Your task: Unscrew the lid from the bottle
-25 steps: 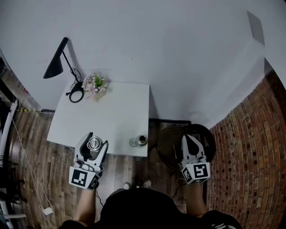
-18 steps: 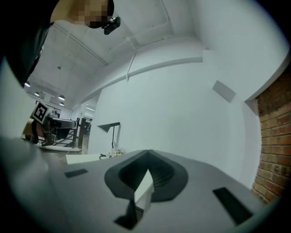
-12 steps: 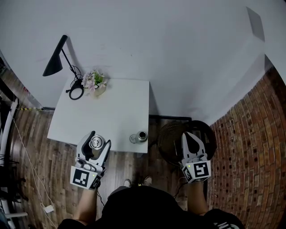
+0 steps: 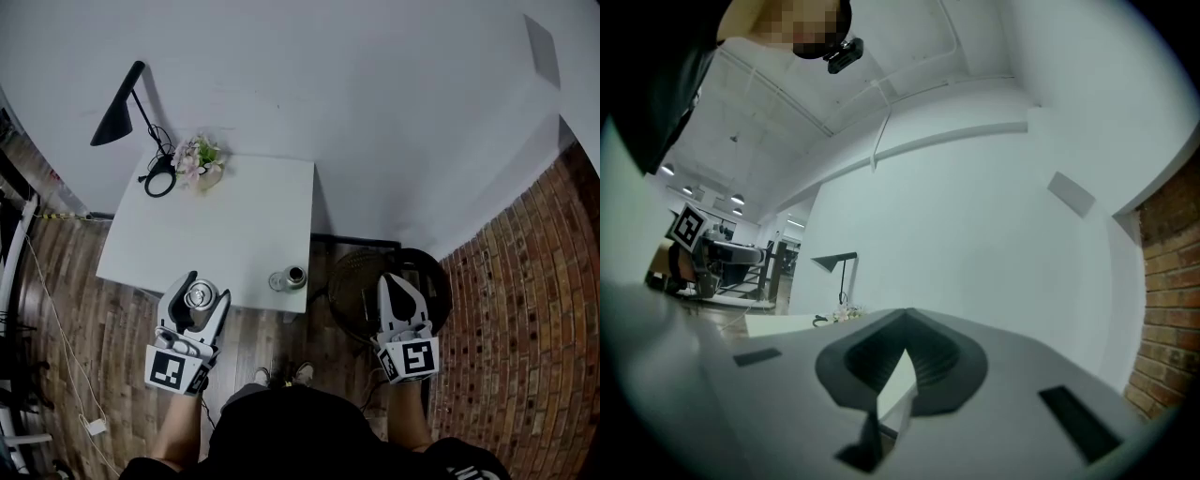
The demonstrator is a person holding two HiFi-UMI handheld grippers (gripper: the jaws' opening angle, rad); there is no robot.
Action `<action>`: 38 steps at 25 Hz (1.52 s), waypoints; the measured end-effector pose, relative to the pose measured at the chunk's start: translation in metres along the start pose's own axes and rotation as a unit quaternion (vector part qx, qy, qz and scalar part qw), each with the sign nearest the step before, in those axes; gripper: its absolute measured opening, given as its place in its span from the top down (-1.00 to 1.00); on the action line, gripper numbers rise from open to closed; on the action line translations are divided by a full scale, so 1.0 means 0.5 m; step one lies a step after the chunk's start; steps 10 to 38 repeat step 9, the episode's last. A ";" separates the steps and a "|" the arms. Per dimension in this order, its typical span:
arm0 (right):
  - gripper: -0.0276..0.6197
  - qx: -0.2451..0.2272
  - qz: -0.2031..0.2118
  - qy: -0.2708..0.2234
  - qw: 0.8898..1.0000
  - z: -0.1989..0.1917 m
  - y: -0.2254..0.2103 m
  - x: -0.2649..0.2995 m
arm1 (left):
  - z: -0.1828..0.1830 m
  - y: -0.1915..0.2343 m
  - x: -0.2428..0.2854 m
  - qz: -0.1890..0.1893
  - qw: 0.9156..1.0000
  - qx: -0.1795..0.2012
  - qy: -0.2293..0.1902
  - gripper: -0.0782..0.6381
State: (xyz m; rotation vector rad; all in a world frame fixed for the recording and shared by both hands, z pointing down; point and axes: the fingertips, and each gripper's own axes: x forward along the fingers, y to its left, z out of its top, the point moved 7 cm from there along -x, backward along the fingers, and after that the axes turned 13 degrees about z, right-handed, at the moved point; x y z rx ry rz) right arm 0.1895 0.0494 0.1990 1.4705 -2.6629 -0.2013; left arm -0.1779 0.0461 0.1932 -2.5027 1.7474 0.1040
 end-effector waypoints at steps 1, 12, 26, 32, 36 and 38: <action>0.87 0.002 0.002 -0.003 1.000 0.000 0.000 -0.001 | -0.001 -0.001 -0.003 0.002 1.000 0.001 0.001 0.03; 0.88 0.037 0.013 -0.024 0.999 -0.005 -0.001 -0.002 | -0.003 -0.013 -0.017 0.012 1.000 0.001 0.003 0.03; 0.88 0.037 0.013 -0.024 0.999 -0.005 -0.001 -0.002 | -0.003 -0.013 -0.017 0.012 1.000 0.001 0.003 0.03; 0.88 0.037 0.013 -0.024 0.999 -0.005 -0.001 -0.002 | -0.003 -0.013 -0.017 0.012 1.000 0.001 0.003 0.03; 0.88 0.037 0.013 -0.024 0.999 -0.005 -0.001 -0.002 | -0.003 -0.013 -0.017 0.012 1.000 0.001 0.003 0.03; 0.88 0.037 0.013 -0.024 0.999 -0.005 -0.001 -0.002 | -0.003 -0.013 -0.017 0.012 1.000 0.001 0.003 0.03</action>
